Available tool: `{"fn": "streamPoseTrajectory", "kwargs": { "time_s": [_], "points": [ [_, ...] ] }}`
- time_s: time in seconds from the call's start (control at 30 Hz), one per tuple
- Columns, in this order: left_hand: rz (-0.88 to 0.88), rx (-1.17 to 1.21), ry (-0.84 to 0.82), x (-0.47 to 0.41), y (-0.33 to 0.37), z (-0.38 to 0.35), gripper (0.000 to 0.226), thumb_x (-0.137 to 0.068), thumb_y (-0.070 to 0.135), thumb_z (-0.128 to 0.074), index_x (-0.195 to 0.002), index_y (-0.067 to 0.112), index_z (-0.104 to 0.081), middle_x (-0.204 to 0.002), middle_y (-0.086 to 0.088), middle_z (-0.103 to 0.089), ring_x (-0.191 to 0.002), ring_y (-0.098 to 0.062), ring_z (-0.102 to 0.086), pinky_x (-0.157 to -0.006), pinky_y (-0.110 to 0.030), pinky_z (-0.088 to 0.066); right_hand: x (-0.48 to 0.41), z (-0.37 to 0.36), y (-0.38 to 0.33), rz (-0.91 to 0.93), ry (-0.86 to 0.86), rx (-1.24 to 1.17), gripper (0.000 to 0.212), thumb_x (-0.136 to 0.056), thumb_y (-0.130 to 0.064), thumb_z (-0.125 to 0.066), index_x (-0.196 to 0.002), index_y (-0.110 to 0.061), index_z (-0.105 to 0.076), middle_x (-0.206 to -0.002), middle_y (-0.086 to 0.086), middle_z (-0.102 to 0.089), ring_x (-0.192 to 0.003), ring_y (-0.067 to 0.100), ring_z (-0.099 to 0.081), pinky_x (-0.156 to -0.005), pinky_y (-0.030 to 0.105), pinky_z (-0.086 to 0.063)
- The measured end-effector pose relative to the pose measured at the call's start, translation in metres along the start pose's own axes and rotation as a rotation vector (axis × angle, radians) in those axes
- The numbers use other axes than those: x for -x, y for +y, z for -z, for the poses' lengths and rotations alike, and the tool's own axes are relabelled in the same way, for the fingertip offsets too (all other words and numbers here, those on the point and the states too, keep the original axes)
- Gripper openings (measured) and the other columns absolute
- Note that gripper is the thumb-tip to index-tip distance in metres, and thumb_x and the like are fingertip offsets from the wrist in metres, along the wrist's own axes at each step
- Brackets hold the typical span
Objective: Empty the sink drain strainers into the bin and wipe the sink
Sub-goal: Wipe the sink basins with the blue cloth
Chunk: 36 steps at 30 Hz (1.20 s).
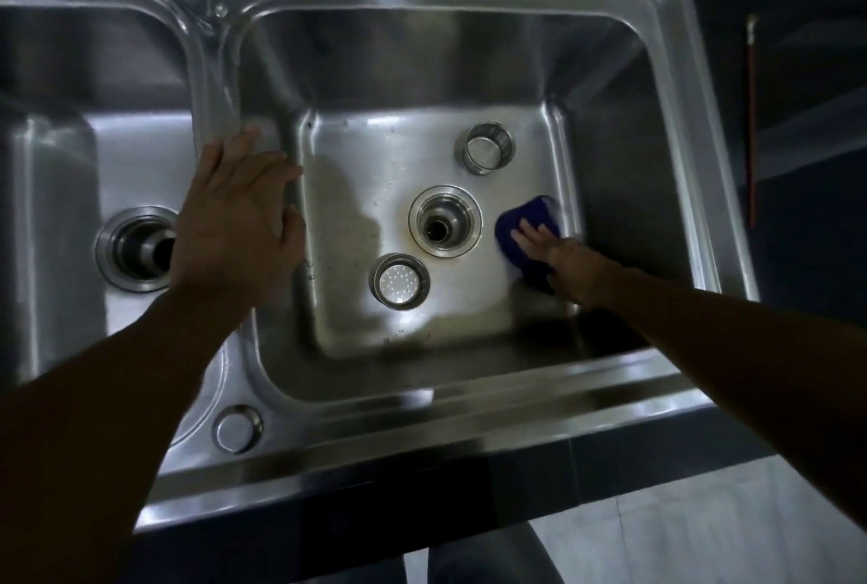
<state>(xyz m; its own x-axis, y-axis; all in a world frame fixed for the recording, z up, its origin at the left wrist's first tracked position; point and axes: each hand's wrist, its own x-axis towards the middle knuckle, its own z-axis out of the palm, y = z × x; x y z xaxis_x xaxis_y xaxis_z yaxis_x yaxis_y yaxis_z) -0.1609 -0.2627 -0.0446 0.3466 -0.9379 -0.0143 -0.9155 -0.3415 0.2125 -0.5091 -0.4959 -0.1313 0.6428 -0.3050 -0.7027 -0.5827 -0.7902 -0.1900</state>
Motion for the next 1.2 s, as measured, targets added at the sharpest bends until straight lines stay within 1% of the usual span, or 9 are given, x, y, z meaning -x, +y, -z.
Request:
{"fn": "streamPoseTrajectory", "kwargs": {
  "time_s": [0.2,0.3,0.4,0.53,0.6,0.8,0.93,1.03,1.2],
  "points": [
    [0.003,-0.042,-0.01,0.001,0.001,-0.001,0.049,-0.088,0.021,-0.047,-0.133,0.004,-0.057,-0.139,-0.016,-0.055,-0.15,-0.033,-0.028,-0.126,-0.049,-0.013,-0.019,0.005,-0.061,0.052,-0.032,0.137,0.086,-0.096,-0.008,-0.055,-0.16,-0.017,0.002,-0.168,0.01,0.009,-0.155,0.036,-0.002,-0.125,0.042,-0.017],
    [0.021,-0.194,-0.102,-0.001,0.015,-0.001,0.053,-0.087,0.015,-0.055,-0.138,0.001,-0.052,-0.146,-0.023,-0.047,-0.149,-0.04,-0.026,-0.127,-0.05,-0.007,-0.015,-0.004,-0.079,0.204,-0.149,0.257,0.083,-0.097,-0.013,-0.056,-0.16,-0.023,-0.002,-0.169,0.006,0.008,-0.156,0.031,-0.004,-0.124,0.038,-0.018],
    [0.001,-0.335,-0.225,-0.001,0.049,-0.011,0.058,-0.09,0.023,-0.052,-0.143,0.004,-0.044,-0.15,-0.021,-0.044,-0.145,-0.039,-0.033,-0.125,-0.048,-0.007,-0.007,-0.011,-0.079,0.3,-0.201,0.281,0.083,-0.096,-0.009,-0.057,-0.16,-0.026,-0.007,-0.169,0.003,0.005,-0.156,0.027,-0.004,-0.124,0.035,-0.016],
    [-0.032,-0.104,-0.51,0.006,0.088,-0.051,0.091,-0.085,0.041,-0.067,-0.157,0.018,-0.016,-0.159,-0.006,-0.033,-0.147,-0.026,-0.033,-0.125,-0.044,-0.016,-0.01,-0.014,-0.078,0.3,-0.189,0.226,0.079,-0.098,-0.005,-0.053,-0.159,-0.028,-0.009,-0.169,0.002,0.004,-0.156,0.027,-0.002,-0.124,0.037,-0.013],
    [0.006,-0.048,-0.554,0.009,0.096,-0.071,0.105,-0.077,0.045,-0.077,-0.157,0.021,-0.014,-0.158,-0.005,-0.033,-0.142,-0.027,-0.038,-0.12,-0.043,-0.027,-0.015,-0.016,-0.079,0.282,-0.187,0.235,0.076,-0.101,-0.003,-0.048,-0.159,-0.029,-0.007,-0.169,0.001,0.006,-0.156,0.028,0.002,-0.124,0.043,-0.015],
    [0.046,-0.009,-0.521,0.005,0.095,-0.098,0.089,-0.067,0.051,-0.081,-0.14,0.024,-0.039,-0.137,-0.003,-0.047,-0.124,-0.025,-0.05,-0.1,-0.04,-0.042,-0.029,-0.012,-0.084,0.272,-0.178,0.236,0.072,-0.104,-0.006,-0.044,-0.159,-0.027,-0.003,-0.168,0.004,0.01,-0.156,0.029,0.005,-0.124,0.043,-0.014],
    [0.104,0.101,-0.443,-0.005,0.081,-0.087,0.085,-0.058,0.054,-0.083,-0.129,0.026,-0.045,-0.125,0.0,-0.049,-0.112,-0.023,-0.054,-0.09,-0.038,-0.047,-0.029,-0.007,-0.085,0.264,-0.209,0.255,0.077,-0.101,-0.004,-0.048,-0.16,-0.027,-0.003,-0.168,0.004,0.01,-0.156,0.03,0.005,-0.124,0.045,-0.017],
    [0.163,0.142,-0.357,-0.03,0.06,-0.074,0.085,-0.06,0.051,-0.084,-0.131,0.025,-0.045,-0.127,-0.002,-0.047,-0.113,-0.025,-0.054,-0.091,-0.039,-0.048,-0.032,-0.011,-0.088,0.258,-0.203,0.26,0.079,-0.1,-0.006,-0.049,-0.16,-0.028,-0.002,-0.168,0.003,0.011,-0.156,0.031,0.005,-0.122,0.048,-0.021],
    [0.263,0.25,-0.238,-0.079,0.034,-0.063,0.094,-0.064,0.041,-0.088,-0.143,0.019,-0.041,-0.145,-0.009,-0.038,-0.129,-0.032,-0.047,-0.104,-0.047,-0.047,-0.042,-0.027,-0.096,0.285,-0.041,0.133,0.087,-0.097,-0.01,-0.059,-0.16,-0.031,-0.003,-0.169,-0.003,0.007,-0.156,0.026,0.009,-0.124,0.05,-0.016]
  ]
}}
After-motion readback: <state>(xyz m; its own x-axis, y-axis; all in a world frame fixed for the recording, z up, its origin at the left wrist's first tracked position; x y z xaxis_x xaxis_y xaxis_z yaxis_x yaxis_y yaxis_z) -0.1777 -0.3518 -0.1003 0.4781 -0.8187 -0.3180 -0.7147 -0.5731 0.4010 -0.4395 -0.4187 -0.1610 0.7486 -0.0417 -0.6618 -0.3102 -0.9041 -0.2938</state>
